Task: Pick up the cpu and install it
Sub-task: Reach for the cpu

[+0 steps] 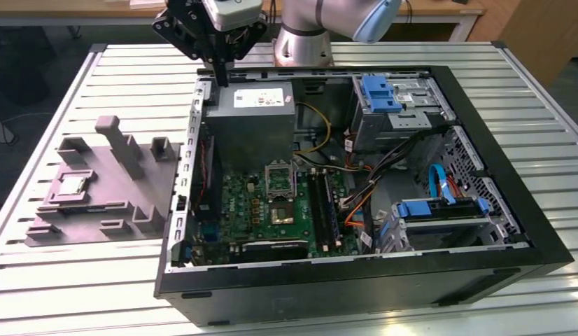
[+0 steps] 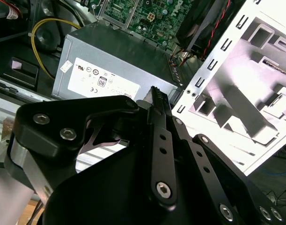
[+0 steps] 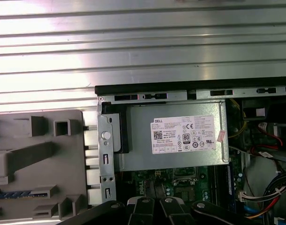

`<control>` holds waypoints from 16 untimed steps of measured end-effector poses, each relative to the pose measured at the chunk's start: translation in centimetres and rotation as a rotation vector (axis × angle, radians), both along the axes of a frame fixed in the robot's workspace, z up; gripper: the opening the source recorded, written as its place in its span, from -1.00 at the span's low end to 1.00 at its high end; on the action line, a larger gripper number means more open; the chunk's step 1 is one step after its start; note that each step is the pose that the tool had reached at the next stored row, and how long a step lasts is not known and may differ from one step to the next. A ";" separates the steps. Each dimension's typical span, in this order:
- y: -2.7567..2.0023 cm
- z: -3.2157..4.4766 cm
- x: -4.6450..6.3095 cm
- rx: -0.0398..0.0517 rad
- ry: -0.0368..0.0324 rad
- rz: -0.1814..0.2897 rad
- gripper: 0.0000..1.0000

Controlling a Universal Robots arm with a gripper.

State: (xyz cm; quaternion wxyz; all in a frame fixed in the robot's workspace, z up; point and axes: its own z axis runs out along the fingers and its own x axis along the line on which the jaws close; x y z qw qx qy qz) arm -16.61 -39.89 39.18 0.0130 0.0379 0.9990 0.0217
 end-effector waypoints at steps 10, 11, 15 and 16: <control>0.00 -0.05 -0.4 0.0000 0.0017 0.000 -0.79; 0.00 -0.06 -0.5 0.0001 0.0020 0.000 -0.79; 0.00 -0.08 -0.7 0.0000 0.0029 0.000 -0.79; 0.00 -0.09 -0.8 0.0000 0.0031 0.000 -0.79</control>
